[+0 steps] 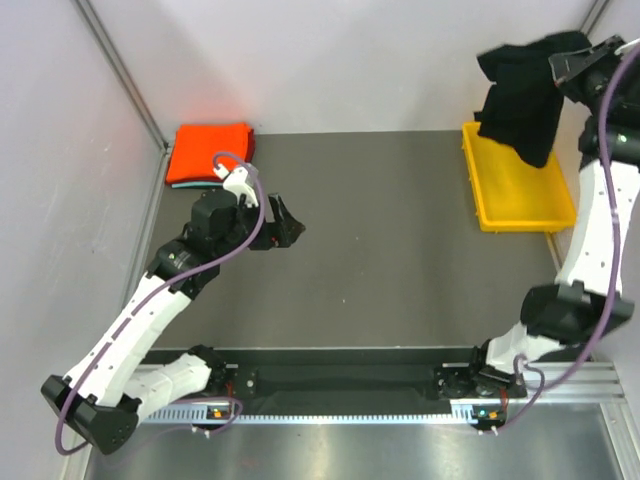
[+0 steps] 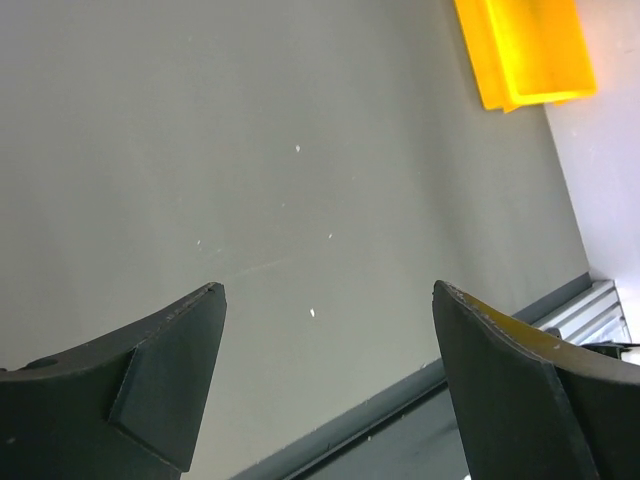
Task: Fold and stack the t-shirts
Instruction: Grab the tshirt from the pile, then move the tshirt to the center of the board
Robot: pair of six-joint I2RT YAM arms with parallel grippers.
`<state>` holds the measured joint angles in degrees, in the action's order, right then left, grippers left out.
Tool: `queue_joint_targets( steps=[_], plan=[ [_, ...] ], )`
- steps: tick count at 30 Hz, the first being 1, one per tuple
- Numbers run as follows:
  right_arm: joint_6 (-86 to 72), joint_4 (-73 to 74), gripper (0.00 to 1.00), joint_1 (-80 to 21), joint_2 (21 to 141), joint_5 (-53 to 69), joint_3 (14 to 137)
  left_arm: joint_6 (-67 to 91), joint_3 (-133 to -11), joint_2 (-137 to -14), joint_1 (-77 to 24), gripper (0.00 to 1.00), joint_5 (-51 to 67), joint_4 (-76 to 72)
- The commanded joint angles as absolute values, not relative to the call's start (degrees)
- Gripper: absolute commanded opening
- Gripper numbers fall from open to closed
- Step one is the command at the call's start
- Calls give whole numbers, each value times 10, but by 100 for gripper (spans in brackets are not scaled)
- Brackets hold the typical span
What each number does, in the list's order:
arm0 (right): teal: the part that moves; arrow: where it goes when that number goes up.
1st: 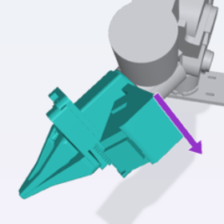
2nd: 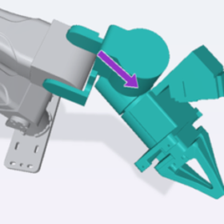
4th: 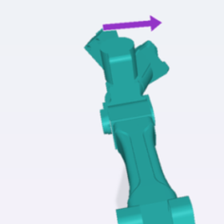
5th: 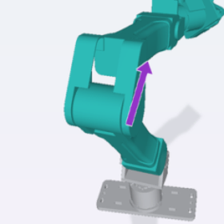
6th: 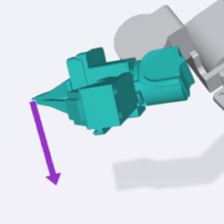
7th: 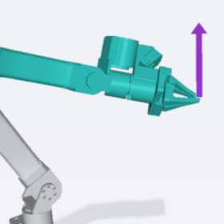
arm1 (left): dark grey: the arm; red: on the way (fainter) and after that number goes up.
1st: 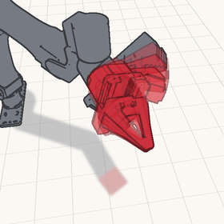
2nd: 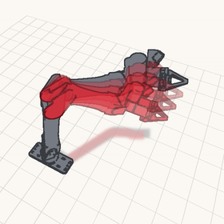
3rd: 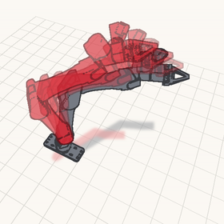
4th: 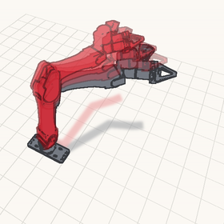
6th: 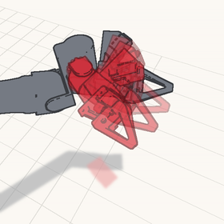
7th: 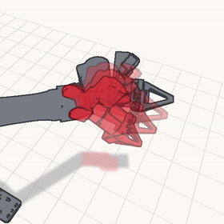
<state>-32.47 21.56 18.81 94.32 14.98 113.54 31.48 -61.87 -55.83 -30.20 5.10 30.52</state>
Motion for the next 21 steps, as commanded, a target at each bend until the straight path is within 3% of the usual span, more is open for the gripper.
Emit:
queue_joint_targets(
  steps=[1, 6, 11, 15, 16, 17, 21],
  plan=[
    [-408, 170, 0, 183, 850, 325, 1092, 310, -665, -559, -298, 89, 55, 332],
    [-407, 154, 0, 101, 714, 397, 909, 281, -706, -542, -292, 92, 47, 354],
    [-385, 111, 1, -65, 605, 306, 647, 275, -742, -555, -290, 92, 19, 396],
    [-405, 38, 3, -148, 591, 270, 449, 302, -656, -538, -290, 91, 27, 386],
    [-405, 41, 11, -157, 604, 259, 424, 306, -637, -530, -289, 91, 32, 380],
    [-403, 59, 32, -165, 613, 247, 387, 308, -617, -527, -290, 91, 44, 364],
    [-378, 142, 54, -163, 621, 202, 357, 318, -538, -528, -290, 89, 67, 339]
  ],
)
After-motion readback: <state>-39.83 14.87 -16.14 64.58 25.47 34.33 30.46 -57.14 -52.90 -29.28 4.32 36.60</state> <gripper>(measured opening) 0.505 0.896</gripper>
